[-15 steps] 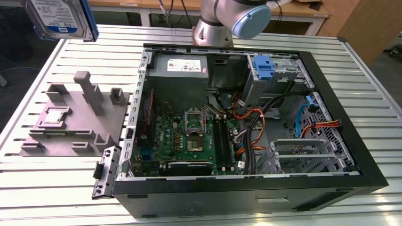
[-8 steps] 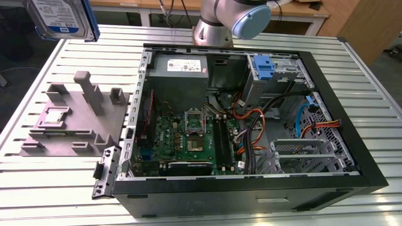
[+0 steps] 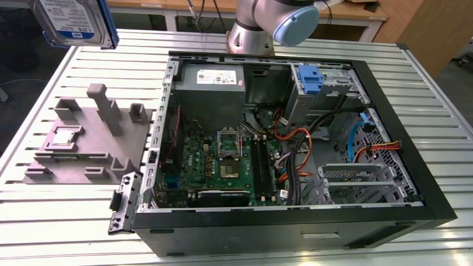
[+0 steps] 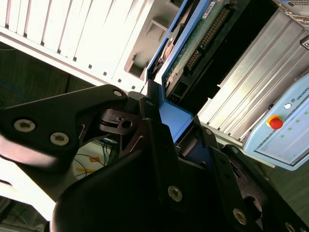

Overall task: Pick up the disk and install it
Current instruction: 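Pick up the disk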

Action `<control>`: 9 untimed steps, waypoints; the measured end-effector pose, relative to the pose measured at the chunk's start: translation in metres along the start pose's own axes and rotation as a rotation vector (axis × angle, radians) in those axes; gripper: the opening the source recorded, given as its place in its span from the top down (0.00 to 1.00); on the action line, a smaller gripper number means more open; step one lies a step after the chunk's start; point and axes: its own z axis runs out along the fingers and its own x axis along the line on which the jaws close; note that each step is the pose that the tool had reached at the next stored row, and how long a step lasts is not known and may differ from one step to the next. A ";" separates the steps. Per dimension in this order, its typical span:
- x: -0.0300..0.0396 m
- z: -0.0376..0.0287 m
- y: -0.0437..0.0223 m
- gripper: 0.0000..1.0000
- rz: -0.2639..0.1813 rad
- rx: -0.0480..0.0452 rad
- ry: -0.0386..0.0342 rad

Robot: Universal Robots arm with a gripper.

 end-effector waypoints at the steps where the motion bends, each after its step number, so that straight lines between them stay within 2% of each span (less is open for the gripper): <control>1: 0.0000 0.0000 -0.0003 0.63 0.000 0.0000 0.0000; 9: -0.0001 0.0000 -0.0028 0.63 0.000 0.0001 0.0000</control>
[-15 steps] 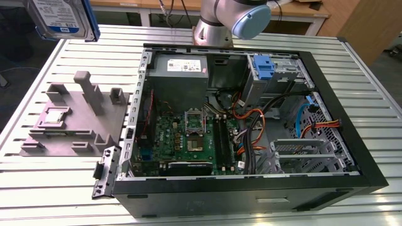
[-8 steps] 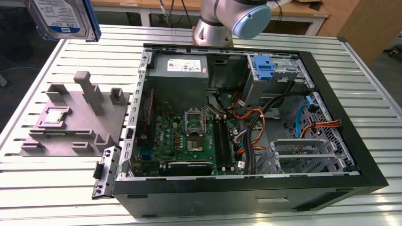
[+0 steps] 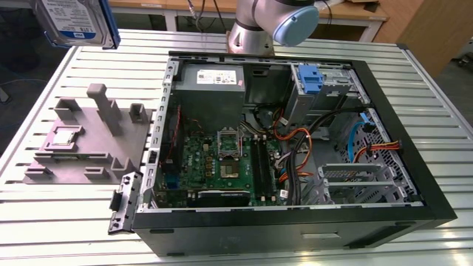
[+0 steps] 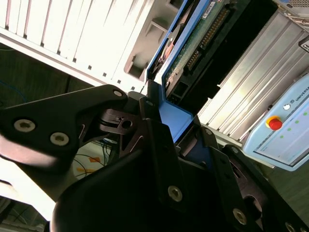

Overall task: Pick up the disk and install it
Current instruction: 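Pick up the disk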

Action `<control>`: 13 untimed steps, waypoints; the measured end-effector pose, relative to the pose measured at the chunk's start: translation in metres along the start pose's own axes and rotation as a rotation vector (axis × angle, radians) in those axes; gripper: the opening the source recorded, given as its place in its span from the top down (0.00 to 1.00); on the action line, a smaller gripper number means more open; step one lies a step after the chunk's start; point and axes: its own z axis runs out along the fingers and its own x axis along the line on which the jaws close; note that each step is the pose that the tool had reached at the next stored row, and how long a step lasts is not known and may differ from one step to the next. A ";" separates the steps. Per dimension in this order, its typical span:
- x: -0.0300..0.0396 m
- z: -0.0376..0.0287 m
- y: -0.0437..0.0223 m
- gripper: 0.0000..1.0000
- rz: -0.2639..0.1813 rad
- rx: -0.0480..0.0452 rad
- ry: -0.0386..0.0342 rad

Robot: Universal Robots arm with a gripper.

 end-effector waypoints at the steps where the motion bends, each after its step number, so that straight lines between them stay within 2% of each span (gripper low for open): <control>1: 0.0000 0.0000 -0.0003 0.63 0.000 0.0000 0.0000; 13: -0.0002 -0.0001 -0.0043 0.63 0.000 -0.0001 0.0000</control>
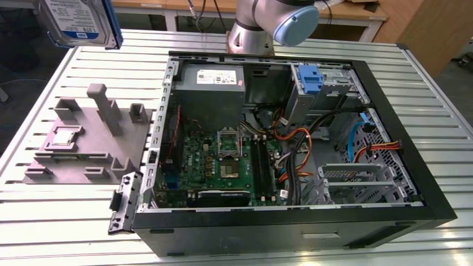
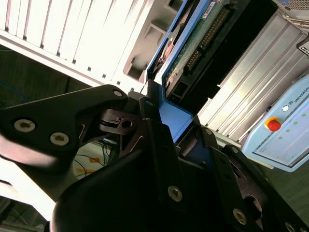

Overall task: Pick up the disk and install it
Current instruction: 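Pick up the disk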

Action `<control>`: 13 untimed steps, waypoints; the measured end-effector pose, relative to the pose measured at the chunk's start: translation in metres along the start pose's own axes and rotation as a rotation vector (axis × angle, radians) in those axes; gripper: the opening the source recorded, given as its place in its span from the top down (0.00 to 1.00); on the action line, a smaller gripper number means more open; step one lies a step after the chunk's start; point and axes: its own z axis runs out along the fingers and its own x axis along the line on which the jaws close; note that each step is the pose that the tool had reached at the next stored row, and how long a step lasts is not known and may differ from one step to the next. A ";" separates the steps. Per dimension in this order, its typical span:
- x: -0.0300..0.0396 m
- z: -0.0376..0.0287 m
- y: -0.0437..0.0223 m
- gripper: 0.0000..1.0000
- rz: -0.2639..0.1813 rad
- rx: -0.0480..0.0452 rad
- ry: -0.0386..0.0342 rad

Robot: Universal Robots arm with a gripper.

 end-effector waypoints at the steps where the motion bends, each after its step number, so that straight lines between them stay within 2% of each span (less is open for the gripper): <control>1: 0.0000 0.0000 -0.0003 0.63 0.000 0.0000 0.0000; 13: -0.0002 -0.0001 -0.0045 0.63 0.000 0.0000 0.0000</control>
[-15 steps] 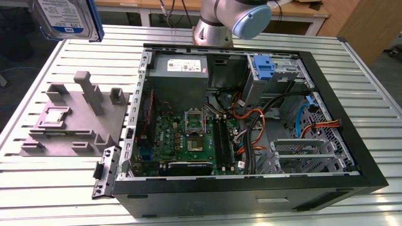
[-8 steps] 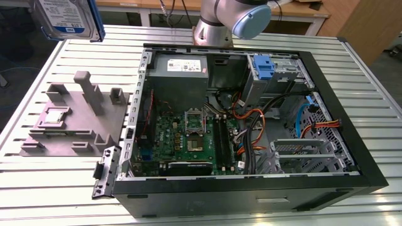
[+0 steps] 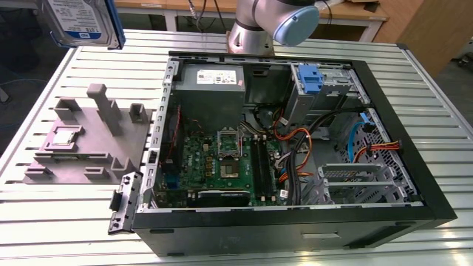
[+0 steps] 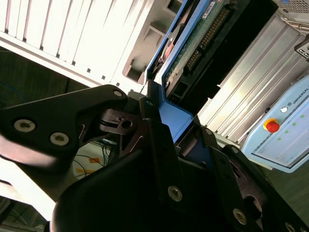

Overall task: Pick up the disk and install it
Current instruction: 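Pick up the disk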

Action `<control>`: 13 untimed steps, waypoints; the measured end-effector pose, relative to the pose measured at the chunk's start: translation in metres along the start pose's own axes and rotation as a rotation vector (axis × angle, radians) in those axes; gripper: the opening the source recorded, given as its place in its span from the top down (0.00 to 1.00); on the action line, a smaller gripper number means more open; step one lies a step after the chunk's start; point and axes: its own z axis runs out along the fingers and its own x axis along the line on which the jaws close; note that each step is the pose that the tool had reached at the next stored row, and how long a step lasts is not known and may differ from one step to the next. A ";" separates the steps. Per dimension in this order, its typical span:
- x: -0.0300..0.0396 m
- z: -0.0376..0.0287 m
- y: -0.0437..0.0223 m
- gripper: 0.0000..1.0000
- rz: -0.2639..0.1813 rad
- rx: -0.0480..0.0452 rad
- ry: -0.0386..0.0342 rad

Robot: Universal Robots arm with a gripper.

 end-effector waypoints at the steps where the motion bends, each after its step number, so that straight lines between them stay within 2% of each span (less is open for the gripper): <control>1: 0.0000 0.0000 -0.0003 0.63 0.000 0.0000 0.0000; 13: -0.0002 -0.0001 -0.0048 0.63 0.000 -0.0001 0.0000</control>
